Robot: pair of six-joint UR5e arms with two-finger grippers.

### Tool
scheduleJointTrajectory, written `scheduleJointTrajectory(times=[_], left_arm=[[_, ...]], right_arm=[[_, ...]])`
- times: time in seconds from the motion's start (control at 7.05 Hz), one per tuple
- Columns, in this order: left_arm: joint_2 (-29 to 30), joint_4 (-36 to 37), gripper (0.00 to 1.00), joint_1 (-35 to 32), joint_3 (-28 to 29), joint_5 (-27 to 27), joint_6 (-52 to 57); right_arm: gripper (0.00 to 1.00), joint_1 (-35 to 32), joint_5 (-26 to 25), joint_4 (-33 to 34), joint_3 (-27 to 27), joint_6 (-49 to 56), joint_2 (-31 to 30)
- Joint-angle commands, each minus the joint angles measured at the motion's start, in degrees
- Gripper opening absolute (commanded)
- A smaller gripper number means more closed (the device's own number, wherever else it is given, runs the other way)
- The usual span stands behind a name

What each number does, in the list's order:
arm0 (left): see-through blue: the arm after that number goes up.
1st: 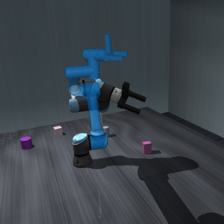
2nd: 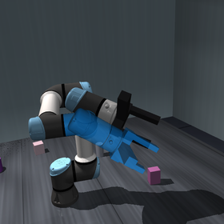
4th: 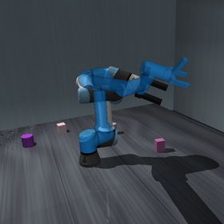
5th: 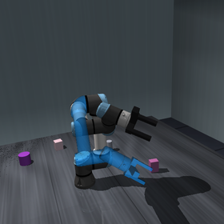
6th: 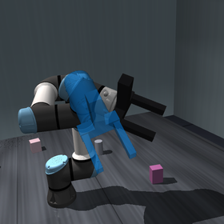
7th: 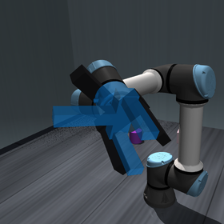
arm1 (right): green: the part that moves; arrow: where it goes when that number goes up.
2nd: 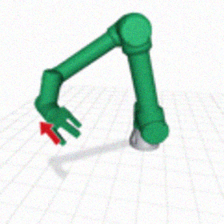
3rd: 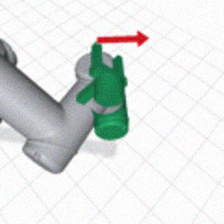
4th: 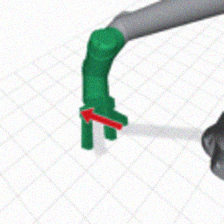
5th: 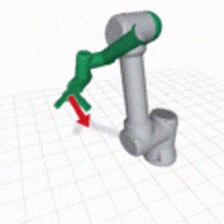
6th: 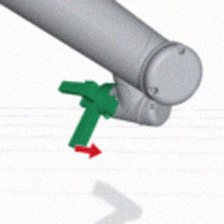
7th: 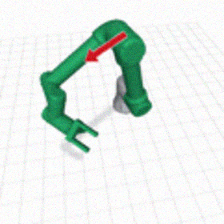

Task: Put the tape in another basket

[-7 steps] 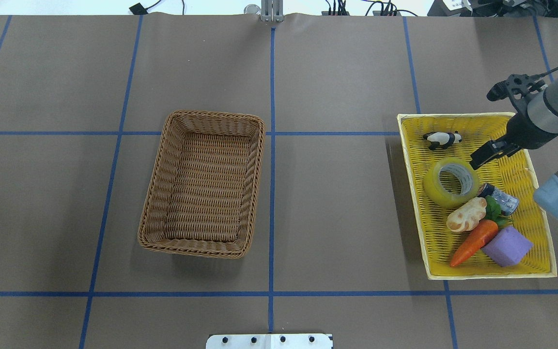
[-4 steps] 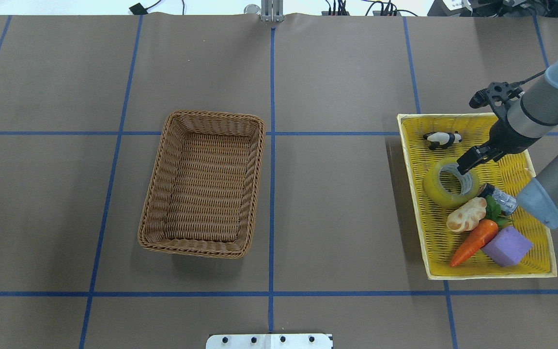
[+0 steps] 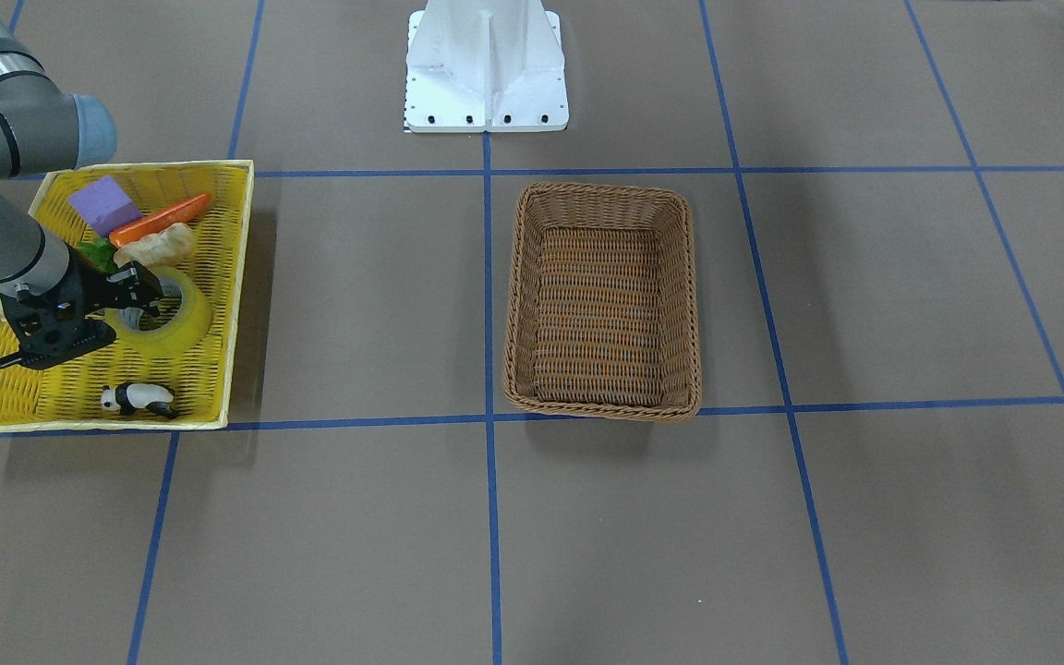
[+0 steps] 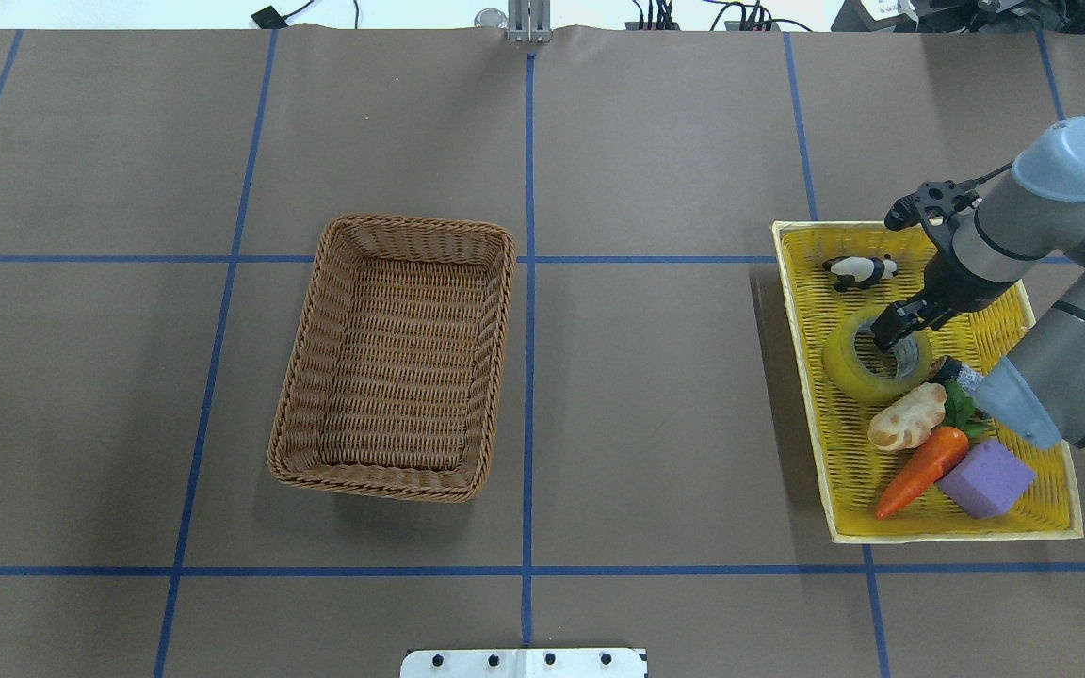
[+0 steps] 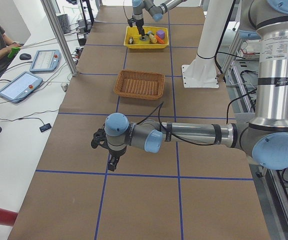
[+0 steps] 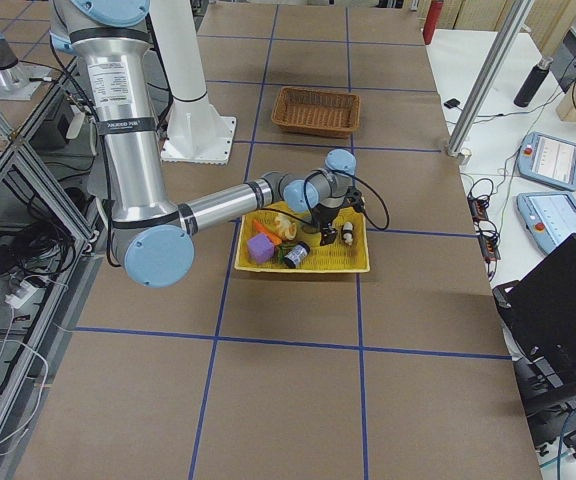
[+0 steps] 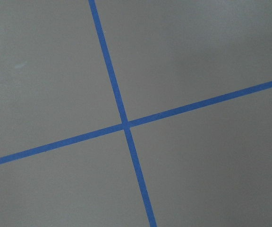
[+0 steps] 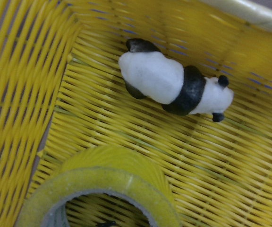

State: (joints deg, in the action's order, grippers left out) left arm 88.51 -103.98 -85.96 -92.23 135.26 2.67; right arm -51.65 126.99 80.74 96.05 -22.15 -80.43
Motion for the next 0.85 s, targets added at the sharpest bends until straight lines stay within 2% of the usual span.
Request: scheduleJointTrajectory(times=[0.0, 0.43, 0.71], left_arm=[[0.0, 0.0, 0.98, 0.0, 0.0, 0.0, 0.0], [0.0, 0.0, 0.98, 0.0, -0.1, 0.1, -0.1], [0.1, -0.2, 0.98, 0.0, -0.7, 0.2, -2.6]], right_arm=[[0.0, 0.0, 0.2, -0.3, -0.7, 0.0, 0.0], [0.0, -0.8, 1.1, -0.1, 1.3, -0.4, -0.3], [0.0, -4.5, 5.3, 0.5, 4.7, -3.9, -0.1]])
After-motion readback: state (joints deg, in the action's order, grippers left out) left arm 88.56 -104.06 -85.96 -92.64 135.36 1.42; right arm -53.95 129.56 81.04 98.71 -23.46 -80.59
